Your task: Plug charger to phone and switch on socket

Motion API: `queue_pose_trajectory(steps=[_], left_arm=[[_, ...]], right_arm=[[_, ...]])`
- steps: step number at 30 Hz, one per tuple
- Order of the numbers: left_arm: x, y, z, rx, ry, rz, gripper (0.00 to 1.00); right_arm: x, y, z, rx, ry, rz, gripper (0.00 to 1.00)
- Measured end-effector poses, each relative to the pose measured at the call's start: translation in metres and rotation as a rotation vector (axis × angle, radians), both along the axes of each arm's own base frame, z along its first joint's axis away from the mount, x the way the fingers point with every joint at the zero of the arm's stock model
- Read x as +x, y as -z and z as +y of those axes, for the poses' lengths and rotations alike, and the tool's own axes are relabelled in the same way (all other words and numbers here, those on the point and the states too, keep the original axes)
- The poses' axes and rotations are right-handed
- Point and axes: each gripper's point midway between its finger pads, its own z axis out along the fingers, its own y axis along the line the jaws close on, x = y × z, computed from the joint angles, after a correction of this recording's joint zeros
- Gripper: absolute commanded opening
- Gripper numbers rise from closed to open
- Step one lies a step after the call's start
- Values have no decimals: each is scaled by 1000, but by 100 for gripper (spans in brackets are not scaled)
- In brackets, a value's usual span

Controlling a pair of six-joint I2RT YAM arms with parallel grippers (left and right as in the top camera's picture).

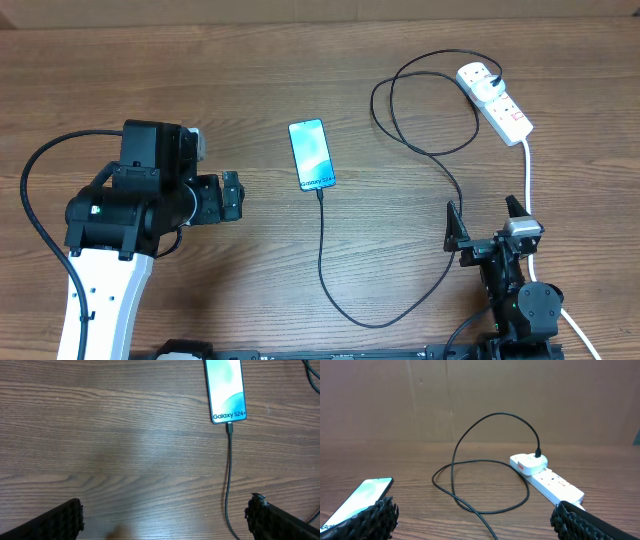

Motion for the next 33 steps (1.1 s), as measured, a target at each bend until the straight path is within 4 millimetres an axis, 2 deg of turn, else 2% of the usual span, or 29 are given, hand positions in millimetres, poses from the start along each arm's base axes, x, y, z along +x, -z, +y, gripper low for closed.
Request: queue_pose_trajectory(steps=[33], left_arm=[[0,0,0,0,0,0,100]], right_arm=[[0,0,0,14,1,1,100]])
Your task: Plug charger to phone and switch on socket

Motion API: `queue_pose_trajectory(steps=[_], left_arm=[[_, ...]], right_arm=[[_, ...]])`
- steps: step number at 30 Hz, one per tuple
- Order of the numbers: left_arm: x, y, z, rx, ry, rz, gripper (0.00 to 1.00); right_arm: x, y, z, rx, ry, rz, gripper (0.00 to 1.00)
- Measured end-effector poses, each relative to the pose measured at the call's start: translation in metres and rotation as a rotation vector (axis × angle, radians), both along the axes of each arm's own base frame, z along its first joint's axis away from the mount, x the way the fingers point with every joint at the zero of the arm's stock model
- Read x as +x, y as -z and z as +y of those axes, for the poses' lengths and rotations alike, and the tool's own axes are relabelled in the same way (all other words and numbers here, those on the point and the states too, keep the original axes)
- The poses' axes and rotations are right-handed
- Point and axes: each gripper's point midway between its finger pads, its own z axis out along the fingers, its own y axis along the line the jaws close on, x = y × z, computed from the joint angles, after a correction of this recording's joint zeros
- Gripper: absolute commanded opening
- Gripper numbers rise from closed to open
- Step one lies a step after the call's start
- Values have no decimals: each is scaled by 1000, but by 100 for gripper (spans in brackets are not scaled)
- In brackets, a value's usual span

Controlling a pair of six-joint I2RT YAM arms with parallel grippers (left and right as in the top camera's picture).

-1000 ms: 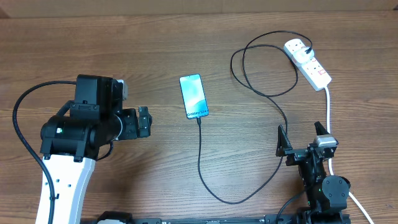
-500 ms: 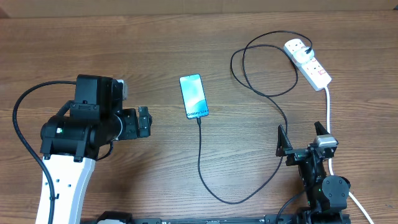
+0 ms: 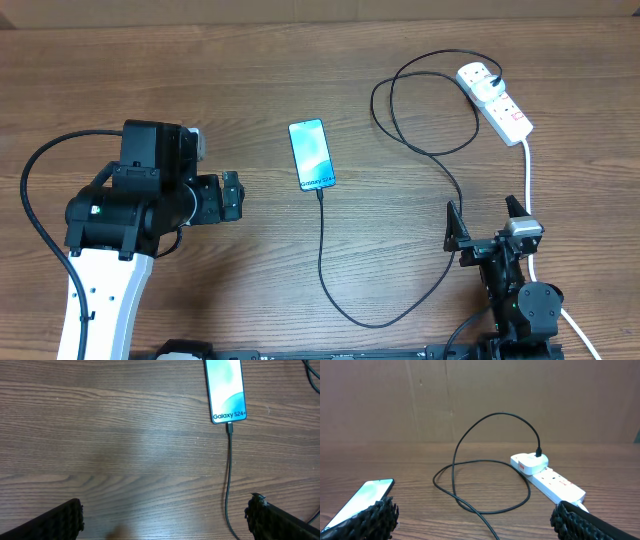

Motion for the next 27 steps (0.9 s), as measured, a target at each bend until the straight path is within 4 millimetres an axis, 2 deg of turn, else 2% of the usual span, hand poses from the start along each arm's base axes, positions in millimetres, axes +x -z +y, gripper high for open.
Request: queue_pose_trajectory(steps=[27], left_arm=[[-4,2,0,2,0,16,100]], right_arm=[[0,0,0,0,0,0,100]])
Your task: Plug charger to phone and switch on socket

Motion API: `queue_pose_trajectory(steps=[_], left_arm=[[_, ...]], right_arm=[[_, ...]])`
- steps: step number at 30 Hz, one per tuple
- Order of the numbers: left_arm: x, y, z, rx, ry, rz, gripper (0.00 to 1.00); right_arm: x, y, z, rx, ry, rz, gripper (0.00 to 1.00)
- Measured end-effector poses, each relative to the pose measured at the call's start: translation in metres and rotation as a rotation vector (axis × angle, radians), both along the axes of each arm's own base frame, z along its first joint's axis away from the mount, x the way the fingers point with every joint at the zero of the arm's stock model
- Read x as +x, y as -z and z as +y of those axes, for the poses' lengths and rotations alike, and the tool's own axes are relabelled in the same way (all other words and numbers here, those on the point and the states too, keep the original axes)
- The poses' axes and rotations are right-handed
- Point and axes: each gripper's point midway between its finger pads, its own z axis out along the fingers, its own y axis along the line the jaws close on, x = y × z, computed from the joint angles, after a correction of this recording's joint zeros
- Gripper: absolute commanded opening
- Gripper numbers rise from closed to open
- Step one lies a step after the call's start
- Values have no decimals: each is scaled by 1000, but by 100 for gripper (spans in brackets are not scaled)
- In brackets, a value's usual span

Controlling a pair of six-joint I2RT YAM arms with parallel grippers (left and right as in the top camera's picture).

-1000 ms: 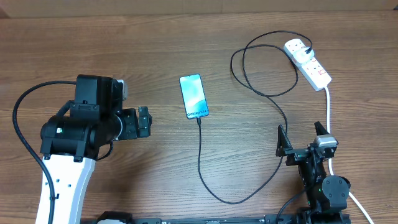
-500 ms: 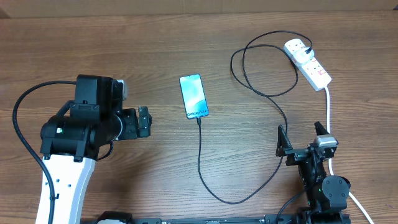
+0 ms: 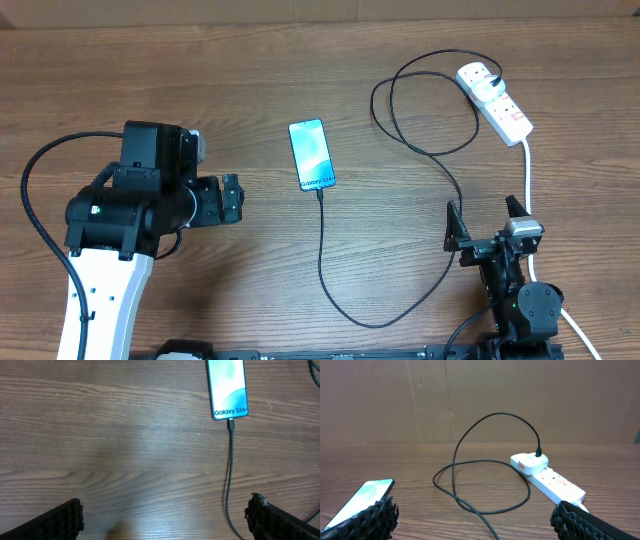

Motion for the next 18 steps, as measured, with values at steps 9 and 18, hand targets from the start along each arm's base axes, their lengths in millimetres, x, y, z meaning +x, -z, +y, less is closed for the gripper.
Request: queue_pose_trajectory(steps=[9,18], left_arm=[[13,-10,-1,-14,0,-124,100],[9,19,3,-72,-16,-387,100]], right_arm=[[0,0,0,0,0,0,100],[0,0,0,0,0,-1,100]])
